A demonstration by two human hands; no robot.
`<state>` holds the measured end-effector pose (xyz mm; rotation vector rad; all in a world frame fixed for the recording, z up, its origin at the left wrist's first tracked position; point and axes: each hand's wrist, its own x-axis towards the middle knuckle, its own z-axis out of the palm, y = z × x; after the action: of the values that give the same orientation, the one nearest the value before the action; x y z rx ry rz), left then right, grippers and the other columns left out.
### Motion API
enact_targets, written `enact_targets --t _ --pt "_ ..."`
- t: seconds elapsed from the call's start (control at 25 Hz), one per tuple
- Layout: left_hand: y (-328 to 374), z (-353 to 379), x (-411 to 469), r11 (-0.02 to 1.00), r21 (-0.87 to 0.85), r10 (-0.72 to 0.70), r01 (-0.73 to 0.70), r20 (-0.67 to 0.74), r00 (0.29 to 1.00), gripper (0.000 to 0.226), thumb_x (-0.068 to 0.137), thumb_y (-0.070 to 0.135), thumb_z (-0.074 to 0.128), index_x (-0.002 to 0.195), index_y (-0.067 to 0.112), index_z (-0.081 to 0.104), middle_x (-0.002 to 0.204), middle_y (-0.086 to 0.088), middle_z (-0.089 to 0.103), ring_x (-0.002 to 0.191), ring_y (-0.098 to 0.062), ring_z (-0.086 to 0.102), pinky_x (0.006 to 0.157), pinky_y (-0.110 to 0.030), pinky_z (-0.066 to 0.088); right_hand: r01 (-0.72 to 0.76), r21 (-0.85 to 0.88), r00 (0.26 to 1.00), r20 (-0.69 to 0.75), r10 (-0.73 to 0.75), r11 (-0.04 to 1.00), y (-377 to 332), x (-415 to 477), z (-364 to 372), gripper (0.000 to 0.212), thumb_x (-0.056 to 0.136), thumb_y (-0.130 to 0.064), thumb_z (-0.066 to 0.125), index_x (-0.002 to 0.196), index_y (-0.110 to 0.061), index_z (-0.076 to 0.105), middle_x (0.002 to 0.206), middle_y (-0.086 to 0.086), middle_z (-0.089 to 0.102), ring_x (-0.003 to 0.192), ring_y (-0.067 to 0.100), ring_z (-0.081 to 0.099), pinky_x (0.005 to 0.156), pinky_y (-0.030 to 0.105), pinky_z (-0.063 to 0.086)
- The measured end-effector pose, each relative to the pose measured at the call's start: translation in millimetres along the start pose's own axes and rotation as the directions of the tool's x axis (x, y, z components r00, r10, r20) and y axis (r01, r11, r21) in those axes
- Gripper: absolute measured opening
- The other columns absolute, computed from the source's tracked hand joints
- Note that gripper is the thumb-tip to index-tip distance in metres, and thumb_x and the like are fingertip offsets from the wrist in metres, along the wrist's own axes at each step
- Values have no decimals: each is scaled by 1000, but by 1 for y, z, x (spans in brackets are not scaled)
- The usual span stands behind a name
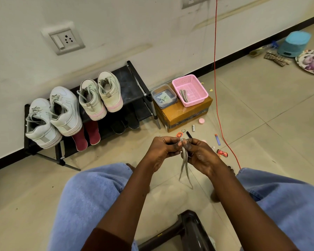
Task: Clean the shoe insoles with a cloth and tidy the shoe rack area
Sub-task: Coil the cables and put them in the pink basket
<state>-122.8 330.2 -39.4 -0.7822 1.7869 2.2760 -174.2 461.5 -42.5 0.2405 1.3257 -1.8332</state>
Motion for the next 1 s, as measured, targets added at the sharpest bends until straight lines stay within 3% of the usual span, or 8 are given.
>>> enact_targets --t 0.24,0.36,0.48,0.68,0.76,0.84,0.92,1.0 --pt "3 -3 0 987 134 119 -94 -193 974 12 89 7 60 86 15 68 81 1 66 79 -12 57 69 -24 43 56 -125 994 100 -43 991 2 -1 6 15 91 -12 53 95 -1 61 70 8 62 56 14 54 57 24 49" --pt "4 -18 3 985 -142 66 -103 -245 967 15 96 8 49 92 10 63 90 -3 69 91 -18 64 77 -29 51 88 -269 991 120 -57 959 -3 -1 -1 15 89 -4 54 98 -5 66 71 7 64 53 10 50 54 21 45" --pt "9 -30 6 869 -478 -21 -126 -291 957 17 99 8 42 90 10 57 80 -3 70 76 -13 70 70 -30 56 105 -412 990 131 -55 905 -9 -1 -12 18 87 1 56 100 -4 67 73 7 66 54 9 50 53 20 45" --pt "8 -42 10 734 -635 -53 -241 -408 911 24 101 4 34 86 11 52 64 -1 48 48 -7 51 71 -33 51 108 -703 994 71 -82 703 -18 -1 -31 12 84 -1 62 89 -5 72 72 8 69 56 12 49 55 22 44" --pt "7 -42 12 782 -566 -33 -261 -456 889 21 100 1 31 97 11 50 65 -2 44 49 -8 43 67 -29 49 115 -756 992 50 -119 644 -22 -1 -35 12 84 -2 62 87 -7 73 65 -1 68 56 11 49 58 17 44" --pt "6 -36 11 881 -382 70 -279 -478 876 27 99 -3 30 114 17 42 73 -4 45 57 -10 42 64 -27 45 136 -853 980 40 -196 504 -26 0 -33 14 84 -4 62 93 -6 73 68 -3 67 59 9 50 59 4 40" --pt "2 -24 9 967 -11 231 -254 -374 898 36 100 3 32 126 27 39 104 -9 52 78 -14 50 69 -29 45 156 -928 962 65 -266 338 -26 1 -25 21 85 -6 62 104 -5 70 86 7 71 71 9 53 62 -3 36" --pt "-3 -4 6 884 445 230 -144 -145 963 31 103 25 31 129 31 47 133 -9 42 108 -21 50 85 -35 46 199 -931 948 104 -302 307 -24 2 -14 23 84 -7 64 106 -6 69 98 10 71 80 10 56 63 -2 37"
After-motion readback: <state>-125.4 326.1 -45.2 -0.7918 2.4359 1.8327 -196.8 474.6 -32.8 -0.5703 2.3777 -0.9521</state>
